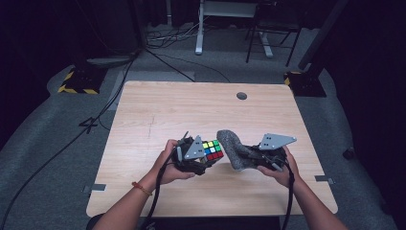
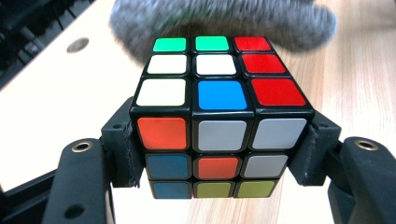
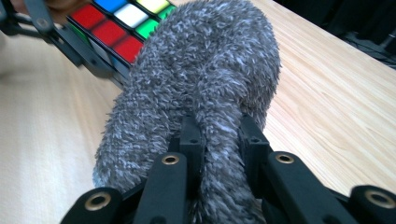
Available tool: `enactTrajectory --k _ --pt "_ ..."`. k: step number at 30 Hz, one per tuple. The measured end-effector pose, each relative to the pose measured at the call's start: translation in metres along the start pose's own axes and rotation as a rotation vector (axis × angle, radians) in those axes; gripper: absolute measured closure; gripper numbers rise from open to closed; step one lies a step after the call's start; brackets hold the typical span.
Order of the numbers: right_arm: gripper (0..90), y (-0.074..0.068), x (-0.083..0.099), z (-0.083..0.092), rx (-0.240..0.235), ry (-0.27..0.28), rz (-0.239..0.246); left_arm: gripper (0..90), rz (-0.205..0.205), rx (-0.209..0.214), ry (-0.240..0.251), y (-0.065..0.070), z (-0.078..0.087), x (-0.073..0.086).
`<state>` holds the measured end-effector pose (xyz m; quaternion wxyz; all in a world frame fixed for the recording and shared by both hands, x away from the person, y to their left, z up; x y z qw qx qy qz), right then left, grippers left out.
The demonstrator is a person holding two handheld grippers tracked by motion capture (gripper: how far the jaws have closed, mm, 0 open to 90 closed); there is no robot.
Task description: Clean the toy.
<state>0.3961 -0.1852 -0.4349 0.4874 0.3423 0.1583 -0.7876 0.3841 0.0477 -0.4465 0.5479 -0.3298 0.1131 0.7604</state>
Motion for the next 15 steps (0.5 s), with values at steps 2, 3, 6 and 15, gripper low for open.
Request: enactTrajectory --k 2,3,6,15 --pt "75.8 0.005 0.009 0.0 0.006 -0.025 -0.002 33.3 0.015 0.007 -0.022 -0.002 -0.001 0.011" --pt "75.7 0.008 0.015 0.0 0.016 -0.05 -0.001 33.3 0.025 0.01 -0.03 -0.003 -0.001 0.016" --pt "75.7 0.014 0.034 0.0 0.032 -0.095 -0.019 33.3 0.06 0.029 -0.043 -0.004 -0.006 0.031" --pt "74.2 0.018 0.076 -0.008 0.044 -0.171 -0.064 33.3 0.086 0.084 -0.093 0.001 -0.021 0.053"
Point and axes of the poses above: each handheld gripper's, and its own axes: z roughly backward along the jaws, x roughly out of its underside, y roughly to its right, the point moved 5 cm from there along -z, roughly forward along the jaws, and after that the axes turned 13 degrees about -y, right-handed, at the moved point
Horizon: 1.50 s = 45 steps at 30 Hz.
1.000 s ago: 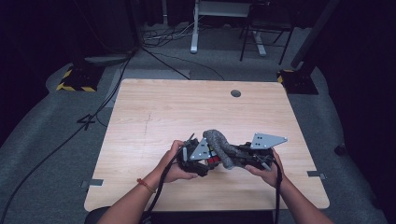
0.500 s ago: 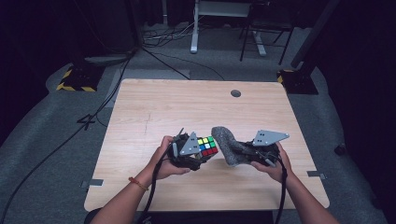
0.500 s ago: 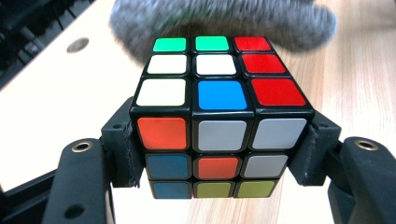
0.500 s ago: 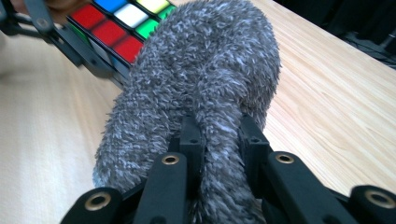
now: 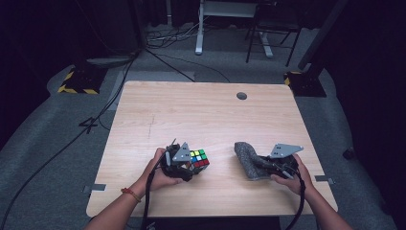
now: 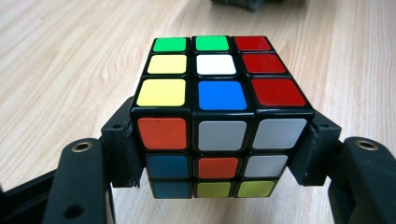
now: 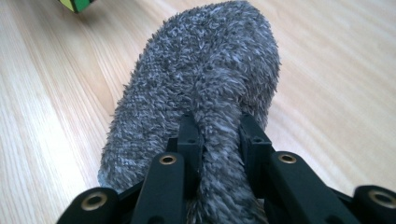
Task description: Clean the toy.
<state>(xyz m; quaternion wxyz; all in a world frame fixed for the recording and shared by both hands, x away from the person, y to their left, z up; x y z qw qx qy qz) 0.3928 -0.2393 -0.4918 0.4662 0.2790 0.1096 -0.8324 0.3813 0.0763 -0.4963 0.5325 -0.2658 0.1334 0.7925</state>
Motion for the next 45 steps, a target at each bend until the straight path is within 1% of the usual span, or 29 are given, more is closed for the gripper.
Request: enactTrajectory --k 2,4,5,8,9,11,13,14,15,17,22,23,24,27,29,31,33,34,36,38,41,42,45 --pt "73.9 -0.002 0.005 -0.005 -0.011 -0.012 -0.002 33.2 0.014 0.03 0.008 0.001 -0.003 0.003" --pt "73.1 -0.003 0.009 -0.009 -0.011 -0.024 -0.001 33.2 0.014 0.04 0.007 0.003 -0.006 0.006" --pt "72.7 -0.004 0.011 -0.01 -0.02 -0.025 -0.007 33.1 0.013 0.05 0.004 0.004 -0.007 0.007" --pt "71.7 -0.006 0.012 -0.011 -0.021 -0.026 -0.007 33.1 0.014 0.075 -0.006 0.007 -0.012 0.01" --pt "71.2 -0.006 0.012 -0.012 -0.023 -0.027 -0.006 33.1 0.009 0.08 -0.013 0.007 -0.013 0.011" --pt "70.2 -0.007 0.012 -0.014 -0.025 -0.029 -0.005 33.0 0.01 0.09 -0.009 0.007 -0.014 0.012" --pt "68.6 -0.008 0.013 -0.016 -0.037 -0.033 -0.005 32.9 0.016 0.099 -0.007 0.007 -0.014 0.013" --pt "68.0 -0.009 0.013 -0.018 -0.035 -0.037 -0.004 32.8 0.02 0.101 -0.007 0.006 -0.015 0.014" --pt "66.9 -0.009 0.013 -0.019 -0.035 -0.04 -0.002 32.5 0.019 0.102 -0.017 0.006 -0.016 0.015" --pt "64.7 -0.01 0.013 -0.021 -0.036 -0.04 -0.004 32.1 0.016 0.097 -0.038 0.006 -0.019 0.017" --pt "57.1 -0.012 0.012 -0.022 -0.039 -0.038 -0.013 31.8 0.018 0.089 -0.041 0.007 -0.018 0.017" --pt "54.9 -0.012 0.012 -0.022 -0.04 -0.038 -0.014 31.7 0.021 0.087 -0.045 0.007 -0.018 0.017" --pt "51.7 -0.012 0.011 -0.022 -0.039 -0.036 -0.012 31.3 0.015 0.083 -0.045 0.008 -0.018 0.017" --pt "42.8 -0.012 0.008 -0.019 -0.03 -0.023 -0.022 29.9 0.006 0.059 -0.045 0.008 -0.014 0.017" --pt "39.2 -0.012 0.006 -0.015 -0.02 -0.01 -0.029 28.3 0.006 0.059 -0.047 0.008 -0.011 0.016" --pt "36.5 -0.012 0.004 -0.011 -0.02 0.002 -0.031 27.1 0.013 0.055 -0.043 0.007 -0.008 0.017" --pt "33.4 -0.012 0.003 -0.007 -0.012 0.006 -0.024 26.2 0.03 0.058 -0.043 0.007 -0.004 0.019" --pt "32.6 -0.011 0.002 -0.004 -0.007 0.005 -0.023 25.1 0.031 0.061 -0.045 0.008 -0.002 0.02" --pt "30.5 -0.011 0.001 0.002 -0.012 0.007 -0.016 24.4 0.023 0.036 -0.041 0.01 0.004 0.021" --pt "29.4 -0.01 -0.002 0.009 -0.014 0.026 -0.013 23.1 0.017 0.03 -0.043 0.01 0.009 0.024" --pt "28.1 -0.007 -0.002 0.017 0.018 0.026 0.002 18.5 0.036 0.009 -0.044 0.01 0.017 0.029" --pt "28.1 -0.006 -0.001 0.019 0.023 0.023 0.005 18.1 0.047 0.004 -0.039 0.009 0.019 0.03" --pt "27.6 -0.001 0.003 0.023 0.048 0.011 0.006 16.5 0.064 -0.011 -0.045 0.006 0.027 0.037"
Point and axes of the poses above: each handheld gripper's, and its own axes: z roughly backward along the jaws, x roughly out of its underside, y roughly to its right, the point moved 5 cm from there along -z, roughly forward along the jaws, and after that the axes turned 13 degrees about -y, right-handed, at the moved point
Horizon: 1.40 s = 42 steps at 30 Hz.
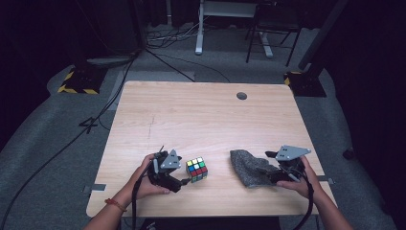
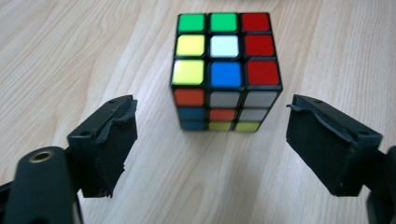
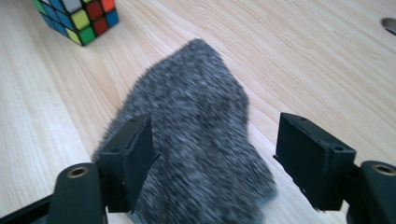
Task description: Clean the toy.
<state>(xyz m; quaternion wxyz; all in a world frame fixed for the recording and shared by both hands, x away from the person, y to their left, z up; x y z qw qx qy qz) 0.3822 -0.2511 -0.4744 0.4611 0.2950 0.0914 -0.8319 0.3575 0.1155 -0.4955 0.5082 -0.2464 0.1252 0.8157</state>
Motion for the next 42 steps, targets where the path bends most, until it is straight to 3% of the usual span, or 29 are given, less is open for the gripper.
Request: enactTrajectory --k 7,10,16,19,22,26,35,42 --pt "27.6 0.014 0.013 0.02 0.052 0.005 -0.021 16.2 -0.002 -0.066 -0.022 -0.007 0.018 0.015" --pt "27.7 0.021 0.024 0.028 0.073 0.01 -0.049 16.5 -0.007 -0.096 -0.057 -0.01 0.023 0.023" --pt "28.4 0.031 0.052 0.033 0.101 -0.007 -0.104 16.7 0.037 -0.135 -0.055 -0.02 0.029 0.036" --pt "29.2 0.038 0.067 0.034 0.118 -0.019 -0.153 16.7 0.051 -0.164 -0.069 -0.025 0.029 0.042" --pt "29.5 0.045 0.08 0.034 0.101 -0.004 -0.216 17.0 0.067 -0.175 -0.085 -0.03 0.025 0.049" --pt "29.4 0.051 0.095 0.029 0.121 -0.029 -0.259 18.7 0.078 -0.212 -0.098 -0.036 0.018 0.06" --pt "27.9 0.055 0.113 0.015 0.129 -0.044 -0.318 16.4 0.1 -0.172 -0.114 -0.037 0.009 0.074" --pt "25.7 0.054 0.122 0.004 0.127 -0.049 -0.352 15.7 0.155 -0.117 -0.099 -0.041 0.004 0.083"
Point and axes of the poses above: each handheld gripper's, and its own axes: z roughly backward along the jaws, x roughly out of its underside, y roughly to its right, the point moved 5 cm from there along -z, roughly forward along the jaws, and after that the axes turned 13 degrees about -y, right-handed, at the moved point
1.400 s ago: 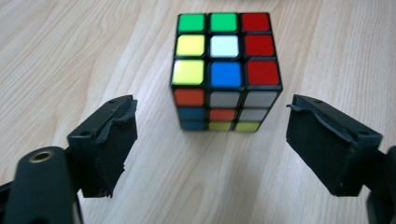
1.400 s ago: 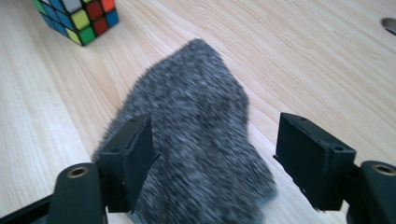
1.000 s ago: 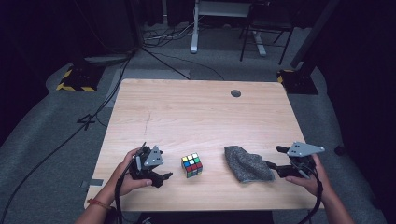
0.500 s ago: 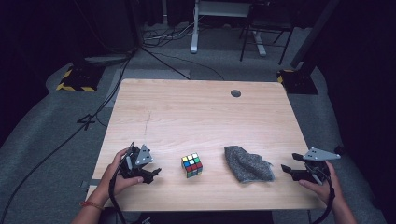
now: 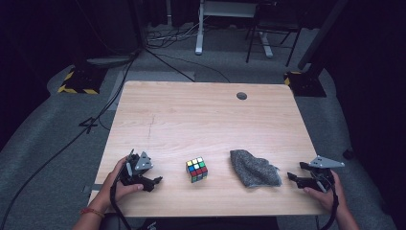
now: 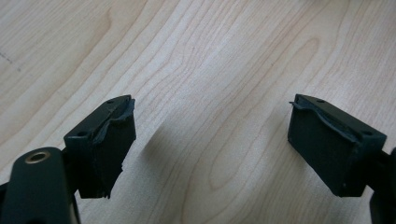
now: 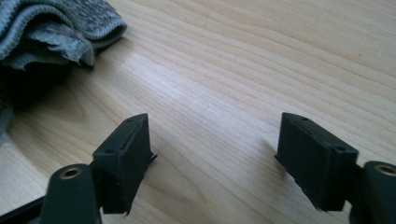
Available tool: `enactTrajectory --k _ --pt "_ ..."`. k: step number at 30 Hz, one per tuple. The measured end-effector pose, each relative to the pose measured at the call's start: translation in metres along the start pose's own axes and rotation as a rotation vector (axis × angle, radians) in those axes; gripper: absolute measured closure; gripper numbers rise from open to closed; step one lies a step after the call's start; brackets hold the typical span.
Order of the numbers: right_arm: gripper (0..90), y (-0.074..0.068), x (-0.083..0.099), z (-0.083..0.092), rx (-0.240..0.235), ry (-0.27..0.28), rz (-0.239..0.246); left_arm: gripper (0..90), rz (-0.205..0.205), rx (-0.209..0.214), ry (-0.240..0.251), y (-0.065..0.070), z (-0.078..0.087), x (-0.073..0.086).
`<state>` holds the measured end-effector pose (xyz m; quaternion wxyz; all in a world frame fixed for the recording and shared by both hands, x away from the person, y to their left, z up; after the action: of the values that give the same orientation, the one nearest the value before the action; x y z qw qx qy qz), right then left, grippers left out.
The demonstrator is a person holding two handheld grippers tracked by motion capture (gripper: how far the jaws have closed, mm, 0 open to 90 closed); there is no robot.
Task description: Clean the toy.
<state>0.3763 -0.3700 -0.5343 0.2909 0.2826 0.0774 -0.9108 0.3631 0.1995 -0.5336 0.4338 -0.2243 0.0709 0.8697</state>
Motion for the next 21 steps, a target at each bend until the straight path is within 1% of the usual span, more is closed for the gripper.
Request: enactTrajectory --k 2,3,4,5,7,17,21 --pt "25.2 0.0003 0.0003 -0.0003 -0.001 0.003 -0.007 15.4 0.029 0.038 0.018 -0.0019 -0.0027 0.0011" --pt "25.1 0.0004 0.0007 -0.0008 -0.006 0.009 -0.014 15.4 0.049 0.069 0.033 -0.0025 -0.0046 0.002" --pt "25.0 0.0009 0.0013 -0.0011 -0.009 0.015 -0.017 14.5 0.048 0.068 0.054 -0.0033 -0.006 0.003" --pt "24.9 0.0007 0.0017 -0.0011 -0.009 0.019 -0.02 13.5 0.051 0.069 0.06 -0.0033 -0.0063 0.0033" --pt "24.9 0.0004 0.0019 -0.0009 -0.004 0.02 -0.018 13.4 0.051 0.07 0.06 -0.0033 -0.0063 0.0032" --pt "24.8 0.0007 0.0018 -0.0013 -0.014 0.02 -0.019 13.4 0.057 0.066 0.059 -0.0029 -0.0063 0.0034" --pt "24.7 0.0005 0.0015 -0.0015 -0.011 0.02 -0.025 13.4 0.057 0.066 0.059 -0.0029 -0.0063 0.0033"
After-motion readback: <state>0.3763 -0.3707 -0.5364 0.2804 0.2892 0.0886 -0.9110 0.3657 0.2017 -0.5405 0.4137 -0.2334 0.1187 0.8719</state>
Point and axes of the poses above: each handheld gripper's, and its own axes: z roughly backward along the jaws, x roughly out of its underside, y roughly to its right, the point moved 5 cm from there along -z, roughly forward along the jaws, and after that the axes turned 13 degrees about -y, right-handed, at the moved point
